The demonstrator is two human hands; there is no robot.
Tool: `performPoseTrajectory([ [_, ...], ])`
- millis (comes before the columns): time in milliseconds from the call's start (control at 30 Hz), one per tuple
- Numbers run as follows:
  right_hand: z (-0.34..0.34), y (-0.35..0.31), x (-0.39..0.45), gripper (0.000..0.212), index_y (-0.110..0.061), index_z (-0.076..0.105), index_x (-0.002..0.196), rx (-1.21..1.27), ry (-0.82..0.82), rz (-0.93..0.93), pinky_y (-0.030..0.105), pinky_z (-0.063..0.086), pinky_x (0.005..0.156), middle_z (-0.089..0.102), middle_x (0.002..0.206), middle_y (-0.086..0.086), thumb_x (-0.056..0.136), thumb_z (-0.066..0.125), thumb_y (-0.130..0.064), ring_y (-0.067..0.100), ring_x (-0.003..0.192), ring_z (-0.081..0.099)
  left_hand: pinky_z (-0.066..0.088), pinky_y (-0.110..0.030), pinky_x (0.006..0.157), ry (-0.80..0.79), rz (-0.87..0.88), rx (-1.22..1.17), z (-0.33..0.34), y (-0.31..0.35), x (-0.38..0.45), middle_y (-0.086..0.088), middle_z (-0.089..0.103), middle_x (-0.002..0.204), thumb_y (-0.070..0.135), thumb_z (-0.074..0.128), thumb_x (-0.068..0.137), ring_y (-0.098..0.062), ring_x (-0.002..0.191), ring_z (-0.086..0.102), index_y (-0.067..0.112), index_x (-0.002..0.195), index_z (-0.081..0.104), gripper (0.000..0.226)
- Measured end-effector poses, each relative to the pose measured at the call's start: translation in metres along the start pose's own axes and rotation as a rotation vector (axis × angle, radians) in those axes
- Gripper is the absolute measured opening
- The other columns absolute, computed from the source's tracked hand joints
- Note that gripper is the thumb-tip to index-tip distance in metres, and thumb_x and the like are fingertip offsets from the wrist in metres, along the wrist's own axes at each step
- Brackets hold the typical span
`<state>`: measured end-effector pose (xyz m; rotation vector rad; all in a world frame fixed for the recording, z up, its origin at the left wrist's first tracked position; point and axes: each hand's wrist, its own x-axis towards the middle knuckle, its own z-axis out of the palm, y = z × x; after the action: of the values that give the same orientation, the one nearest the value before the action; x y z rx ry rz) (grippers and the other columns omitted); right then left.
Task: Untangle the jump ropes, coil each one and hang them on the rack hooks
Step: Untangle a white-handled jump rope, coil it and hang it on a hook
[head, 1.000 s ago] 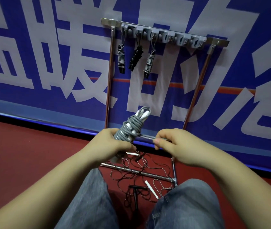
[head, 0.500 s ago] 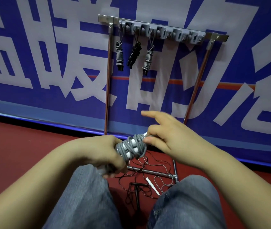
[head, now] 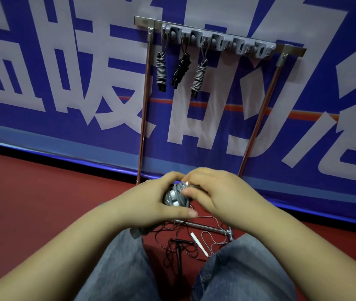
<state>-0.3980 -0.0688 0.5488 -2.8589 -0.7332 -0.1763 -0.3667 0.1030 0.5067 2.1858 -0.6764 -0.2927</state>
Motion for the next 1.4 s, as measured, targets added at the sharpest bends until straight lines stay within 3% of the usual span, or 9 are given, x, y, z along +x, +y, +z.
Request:
performPoseTrajectory([
  [133,0.011,0.001,0.004,0.032,-0.013,0.061,0.099,0.057,0.05,-0.008,0.035,0.041,0.087,0.061,0.107,-0.002,0.095,0.043,-0.038,0.017,0.1,0.053,0.037,-0.018,0.058,0.111,0.047,0.126,0.007,0.002,0.0,0.019,0.062,0.074,0.058,0.061,0.077,0.003,0.062,0.054,0.042,0.114,0.042,0.045],
  [233,0.025,0.003,-0.001,0.039,-0.015,0.064,0.086,0.014,0.256,-0.034,0.028,0.039,0.089,0.066,0.104,-0.004,0.089,0.039,-0.045,0.018,0.098,0.055,0.041,-0.021,0.055,0.135,0.007,0.105,0.006,0.0,-0.001,0.01,0.062,0.074,0.054,0.062,0.079,0.001,0.057,0.053,0.037,0.11,0.048,0.038],
  [367,0.032,0.005,-0.007,0.033,-0.017,0.067,0.082,0.076,0.513,0.003,0.027,0.043,0.077,0.064,0.103,-0.006,0.089,0.044,-0.04,0.015,0.086,0.057,0.053,-0.043,0.066,0.145,-0.034,-0.219,0.01,-0.006,-0.004,0.0,0.064,0.075,0.066,0.069,0.062,-0.009,0.057,0.057,0.03,0.096,0.06,0.05],
  [600,0.026,-0.001,-0.01,0.022,-0.036,0.07,0.096,0.818,0.328,0.28,0.023,0.043,0.059,0.052,0.057,-0.007,0.093,0.049,-0.033,0.005,0.052,0.046,0.051,-0.04,0.062,0.294,-0.104,-0.443,0.015,-0.012,-0.007,0.005,0.062,0.062,0.034,0.066,0.084,-0.014,0.053,0.058,0.016,0.094,0.062,0.021],
  [800,0.022,-0.013,-0.01,0.021,-0.007,0.066,0.092,1.441,0.235,0.364,0.021,0.053,0.06,0.062,0.063,0.003,0.075,0.064,-0.02,0.012,0.054,0.057,0.048,-0.03,0.049,0.337,-0.117,-0.537,0.022,-0.009,-0.01,-0.01,0.059,0.069,0.027,0.063,0.087,-0.02,0.051,0.056,0.009,0.096,0.06,0.02],
  [1000,0.03,-0.012,-0.008,0.038,-0.009,0.065,0.072,1.122,0.48,0.365,0.013,0.045,0.062,0.061,0.062,0.005,0.065,0.06,-0.047,0.01,0.063,0.055,0.053,-0.048,0.063,0.423,-0.081,-0.567,0.028,-0.004,-0.012,-0.019,0.065,0.079,0.042,0.068,0.079,-0.017,0.056,0.054,0.026,0.086,0.062,0.018],
  [1133,0.034,-0.012,-0.003,0.038,-0.01,0.061,0.073,1.19,0.434,0.339,0.019,0.05,0.075,0.071,0.07,0.002,0.085,0.046,-0.042,0.014,0.068,0.064,0.049,-0.041,0.062,0.447,-0.057,-0.539,0.029,0.003,-0.013,-0.014,0.067,0.078,0.039,0.067,0.083,-0.014,0.058,0.055,0.02,0.088,0.062,0.02],
  [1267,0.04,-0.009,-0.005,0.042,-0.014,0.053,0.065,0.897,0.445,0.312,0.016,0.037,0.056,0.057,0.059,-0.004,0.095,0.036,-0.036,0.008,0.054,0.044,0.052,-0.045,0.068,0.472,-0.053,-0.489,0.029,0.005,-0.013,-0.005,0.067,0.073,0.046,0.066,0.079,-0.013,0.061,0.057,0.027,0.083,0.061,0.02],
  [1400,0.043,-0.008,-0.008,0.035,-0.02,0.051,0.07,0.721,0.34,0.271,0.02,0.04,0.066,0.057,0.069,-0.006,0.097,0.033,-0.034,0.006,0.065,0.051,0.053,-0.049,0.071,0.457,-0.041,-0.461,0.029,0.003,-0.013,-0.002,0.068,0.075,0.043,0.065,0.082,-0.015,0.065,0.062,0.029,0.087,0.061,0.015],
])
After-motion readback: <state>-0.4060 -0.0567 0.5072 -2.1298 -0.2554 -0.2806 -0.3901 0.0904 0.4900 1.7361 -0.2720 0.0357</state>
